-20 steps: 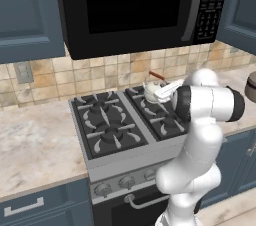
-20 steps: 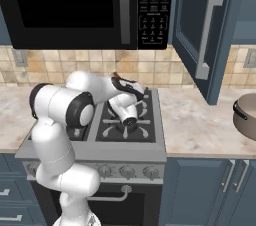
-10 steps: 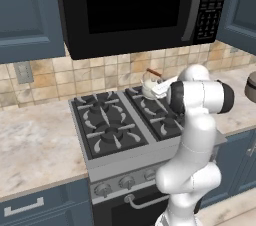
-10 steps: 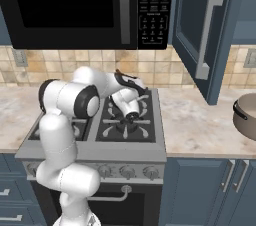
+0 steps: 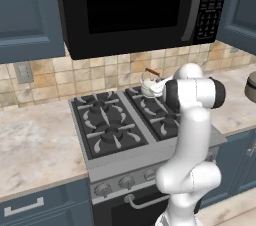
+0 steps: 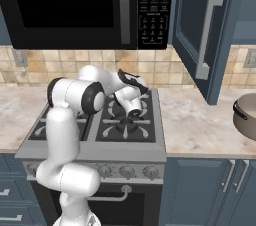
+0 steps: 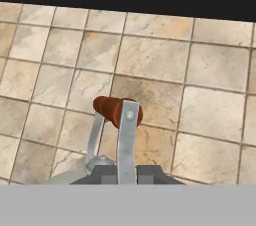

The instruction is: Pick the kettle from the cabinet and place it on a stove burner. Then pick the pot from the counter and place it on another stove burner. Finally, turn both burners on.

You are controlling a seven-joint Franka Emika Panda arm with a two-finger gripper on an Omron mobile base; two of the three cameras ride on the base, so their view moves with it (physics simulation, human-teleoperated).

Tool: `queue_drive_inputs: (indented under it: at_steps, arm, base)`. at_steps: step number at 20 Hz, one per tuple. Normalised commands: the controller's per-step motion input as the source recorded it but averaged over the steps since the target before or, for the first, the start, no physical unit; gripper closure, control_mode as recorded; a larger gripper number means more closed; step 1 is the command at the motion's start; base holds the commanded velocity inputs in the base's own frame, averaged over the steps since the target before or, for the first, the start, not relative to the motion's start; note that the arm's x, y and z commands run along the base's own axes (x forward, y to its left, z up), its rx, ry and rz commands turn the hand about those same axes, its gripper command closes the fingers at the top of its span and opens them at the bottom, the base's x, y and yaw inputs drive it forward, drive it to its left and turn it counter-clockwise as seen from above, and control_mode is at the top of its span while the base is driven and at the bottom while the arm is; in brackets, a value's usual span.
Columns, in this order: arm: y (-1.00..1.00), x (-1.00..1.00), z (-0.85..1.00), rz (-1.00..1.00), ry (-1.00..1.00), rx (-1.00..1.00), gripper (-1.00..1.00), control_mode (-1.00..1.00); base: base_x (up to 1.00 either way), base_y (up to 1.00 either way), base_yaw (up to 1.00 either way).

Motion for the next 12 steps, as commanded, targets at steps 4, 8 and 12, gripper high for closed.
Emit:
queue_drive_inputs:
  at_steps: [4, 8, 12]
  arm:
    - [-0.04, 0.33, -0.16, 0.0, 0.0, 0.0, 1.0, -1.0]
    - [-0.04, 0.33, -0.15, 0.0, 0.0, 0.0, 1.0, -1.0]
    - [-0.05, 0.33, -0.12, 0.0, 0.0, 0.0, 1.0, -1.0]
  base:
    - [0.0, 0.0, 0.0]
    - [0.0, 0.0, 0.0]
    - [0.0, 0.0, 0.0]
